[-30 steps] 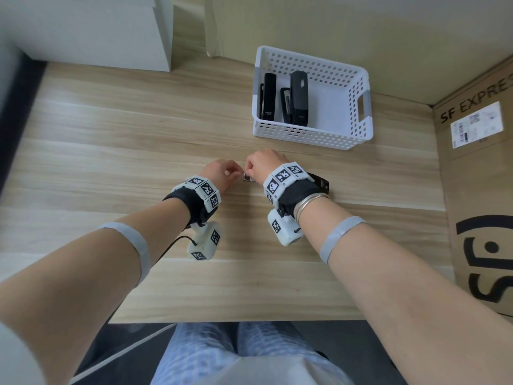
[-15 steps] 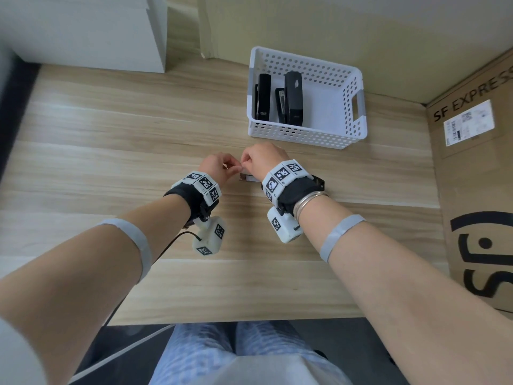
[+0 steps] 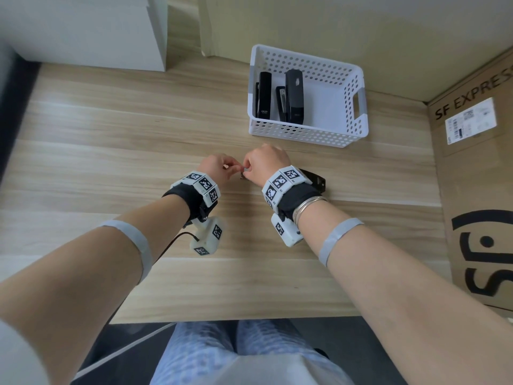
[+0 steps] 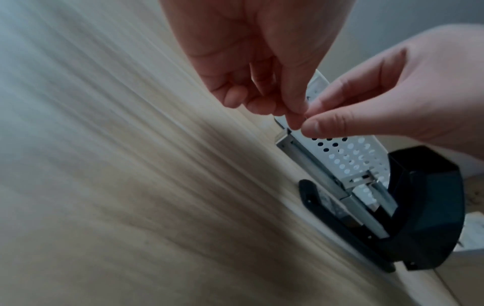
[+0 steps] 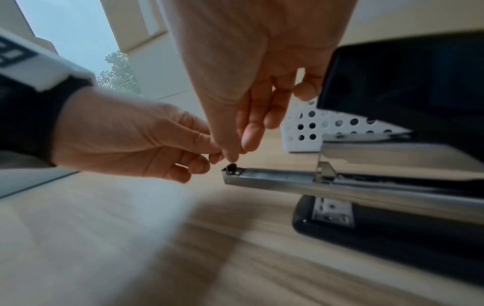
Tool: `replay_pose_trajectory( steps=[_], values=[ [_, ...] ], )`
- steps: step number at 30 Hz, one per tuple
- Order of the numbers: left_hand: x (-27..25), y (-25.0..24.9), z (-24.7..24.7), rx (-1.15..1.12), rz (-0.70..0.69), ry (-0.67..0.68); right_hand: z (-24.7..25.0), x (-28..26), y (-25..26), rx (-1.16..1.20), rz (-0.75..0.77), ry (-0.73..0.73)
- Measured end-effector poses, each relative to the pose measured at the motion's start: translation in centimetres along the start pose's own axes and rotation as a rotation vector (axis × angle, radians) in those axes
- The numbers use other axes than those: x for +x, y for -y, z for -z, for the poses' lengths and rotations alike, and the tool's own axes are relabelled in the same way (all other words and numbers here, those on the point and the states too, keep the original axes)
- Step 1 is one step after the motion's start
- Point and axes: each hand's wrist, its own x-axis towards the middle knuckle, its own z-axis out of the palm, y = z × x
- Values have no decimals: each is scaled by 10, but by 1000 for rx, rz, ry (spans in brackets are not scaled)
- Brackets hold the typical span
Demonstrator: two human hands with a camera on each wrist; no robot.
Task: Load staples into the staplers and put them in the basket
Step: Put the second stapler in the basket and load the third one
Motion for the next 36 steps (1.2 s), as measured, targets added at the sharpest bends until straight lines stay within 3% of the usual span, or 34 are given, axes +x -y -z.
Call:
replay_pose_trajectory(
  steps=[16,23,29,36],
  values=[
    [0,12,-3,71,29,-30,-7,-2,3,-33,-12,23],
    [2,15,-3,112,60,39,-2,1,1,-38,-22,46],
    [1,15,-8,213,22,124,21,1,-26,55,-159,38],
    [4,9,-9,234,8,95,6,-3,-9,13,-12,81]
  ],
)
